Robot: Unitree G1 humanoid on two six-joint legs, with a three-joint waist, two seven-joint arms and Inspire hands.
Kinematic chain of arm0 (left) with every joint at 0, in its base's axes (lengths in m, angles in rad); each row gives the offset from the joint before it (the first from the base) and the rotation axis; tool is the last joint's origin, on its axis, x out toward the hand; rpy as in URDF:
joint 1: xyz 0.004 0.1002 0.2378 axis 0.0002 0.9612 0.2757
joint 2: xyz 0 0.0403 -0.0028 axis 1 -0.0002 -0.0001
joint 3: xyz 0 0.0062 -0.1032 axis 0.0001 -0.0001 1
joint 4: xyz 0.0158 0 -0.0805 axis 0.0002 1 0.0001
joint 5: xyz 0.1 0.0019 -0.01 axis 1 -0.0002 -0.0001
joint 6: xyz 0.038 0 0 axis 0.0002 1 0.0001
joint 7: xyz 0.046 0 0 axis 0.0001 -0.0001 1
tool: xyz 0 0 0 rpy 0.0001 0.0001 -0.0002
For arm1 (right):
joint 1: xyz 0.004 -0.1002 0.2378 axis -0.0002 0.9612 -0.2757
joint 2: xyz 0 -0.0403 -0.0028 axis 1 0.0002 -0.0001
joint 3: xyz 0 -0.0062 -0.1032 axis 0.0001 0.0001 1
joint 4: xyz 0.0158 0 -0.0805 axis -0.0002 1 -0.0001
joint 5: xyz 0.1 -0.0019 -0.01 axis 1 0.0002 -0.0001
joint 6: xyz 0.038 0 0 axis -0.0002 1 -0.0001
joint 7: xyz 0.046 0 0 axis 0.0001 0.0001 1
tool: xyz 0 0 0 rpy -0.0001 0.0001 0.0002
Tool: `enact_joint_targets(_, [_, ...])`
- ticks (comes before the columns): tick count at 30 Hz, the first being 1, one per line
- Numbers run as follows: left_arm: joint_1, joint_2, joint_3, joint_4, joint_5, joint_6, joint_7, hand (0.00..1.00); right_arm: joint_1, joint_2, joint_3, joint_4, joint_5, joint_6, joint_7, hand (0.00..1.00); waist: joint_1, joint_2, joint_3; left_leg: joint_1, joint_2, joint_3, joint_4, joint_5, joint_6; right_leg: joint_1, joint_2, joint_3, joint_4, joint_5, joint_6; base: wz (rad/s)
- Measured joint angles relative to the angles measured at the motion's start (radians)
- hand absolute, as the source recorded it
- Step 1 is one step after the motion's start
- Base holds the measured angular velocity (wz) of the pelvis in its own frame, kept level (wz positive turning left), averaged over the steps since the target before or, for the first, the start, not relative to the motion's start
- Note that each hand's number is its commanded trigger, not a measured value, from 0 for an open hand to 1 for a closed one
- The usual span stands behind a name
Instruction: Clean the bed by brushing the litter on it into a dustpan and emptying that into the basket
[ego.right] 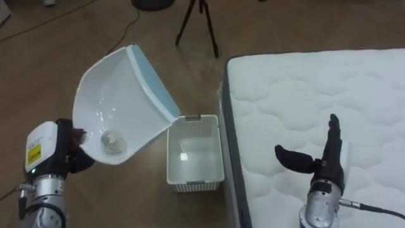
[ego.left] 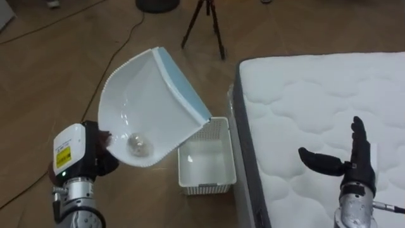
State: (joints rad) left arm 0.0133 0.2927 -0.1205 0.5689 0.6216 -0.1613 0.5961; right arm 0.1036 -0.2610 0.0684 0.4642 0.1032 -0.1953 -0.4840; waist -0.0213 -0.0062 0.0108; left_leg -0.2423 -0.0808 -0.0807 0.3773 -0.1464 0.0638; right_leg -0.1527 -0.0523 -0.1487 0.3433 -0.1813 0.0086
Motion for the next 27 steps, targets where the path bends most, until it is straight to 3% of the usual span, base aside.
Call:
enact_joint_targets(4, [-0.001, 0.000, -0.003, 0.001, 0.001, 0.003, -0.021, 1.00, 0.000, 0.000, -0.001, 0.000, -0.033, 0.000, 0.016, 0.00, -0.005, -0.003, 0.0018, -0.011, -0.004, -0.016, 0.009, -0.012, 0.001, -0.002, 0.004, -0.003, 0.002, -0.008, -0.003, 0.10])
enact_joint_targets(7, [-0.005, 0.000, 0.000, 0.008, 0.001, 0.004, -0.022, 1.00, -0.005, -0.003, -0.003, 0.009, -0.078, 0.000, 0.013, 0.00, -0.005, 0.000, 0.0033, -0.053, -0.001, -0.032, 0.064, -0.041, -0.001, -0.020, 0.016, -0.009, 0.022, -0.026, -0.009, 0.22])
enact_joint_targets(10, [-0.024, 0.003, -0.001, 0.062, 0.001, 0.006, -0.022, 1.00, -0.028, -0.015, -0.003, 0.049, -0.079, -0.004, 0.006, 0.00, -0.013, 0.015, 0.0147, -0.092, 0.001, -0.031, 0.126, -0.072, -0.001, -0.041, 0.015, -0.023, 0.076, -0.062, -0.010, 0.30])
enact_joint_targets(13, [-0.052, 0.021, -0.002, 0.133, 0.005, 0.010, -0.024, 1.00, -0.041, -0.018, -0.004, 0.112, -0.098, -0.017, 0.008, 0.00, -0.032, 0.025, 0.0201, -0.127, -0.014, -0.032, 0.143, -0.074, 0.000, -0.079, -0.008, -0.042, 0.131, -0.094, -0.006, 0.40])
enact_joint_targets(15, [-0.081, 0.046, -0.006, 0.167, 0.006, 0.008, -0.024, 1.00, -0.051, -0.021, -0.004, 0.146, -0.105, -0.022, 0.008, 0.00, -0.032, 0.033, 0.0243, -0.161, -0.022, -0.031, 0.163, -0.075, 0.002, -0.117, -0.021, -0.047, 0.173, -0.111, -0.004, 0.21])
enact_joint_targets(18, [-0.156, 0.106, -0.014, 0.248, 0.000, 0.009, -0.033, 1.00, -0.073, -0.026, -0.004, 0.172, -0.154, -0.026, 0.017, 0.00, -0.061, 0.069, 0.0373, -0.218, -0.040, -0.043, 0.180, -0.065, 0.008, -0.176, -0.041, -0.063, 0.215, -0.121, -0.002, 0.25])
enact_joint_targets(20, [-0.201, 0.167, -0.042, 0.272, 0.003, 0.011, -0.040, 1.00, -0.074, -0.037, -0.004, 0.184, -0.175, -0.027, 0.025, 0.00, -0.080, 0.096, 0.0387, -0.257, -0.058, -0.047, 0.181, -0.051, 0.013, -0.224, -0.062, -0.067, 0.246, -0.130, 0.005, 0.19])
enact_joint_targets(23, [-0.248, 0.200, -0.045, 0.295, 0.000, 0.011, -0.040, 1.00, -0.075, -0.069, -0.004, 0.200, -0.190, -0.031, 0.028, 0.00, -0.092, 0.124, 0.0378, -0.290, -0.074, -0.030, 0.180, -0.041, 0.021, -0.275, -0.089, -0.061, 0.291, -0.141, 0.010, 0.06])
enact_joint_targets(27, [-0.298, 0.242, -0.080, 0.336, 0.003, 0.037, -0.040, 1.00, -0.071, -0.073, 0.008, 0.232, -0.194, -0.033, 0.031, 0.00, -0.101, 0.140, 0.0387, -0.314, -0.075, -0.006, 0.179, -0.039, 0.023, -0.323, -0.100, -0.045, 0.321, -0.146, 0.011, -0.13])
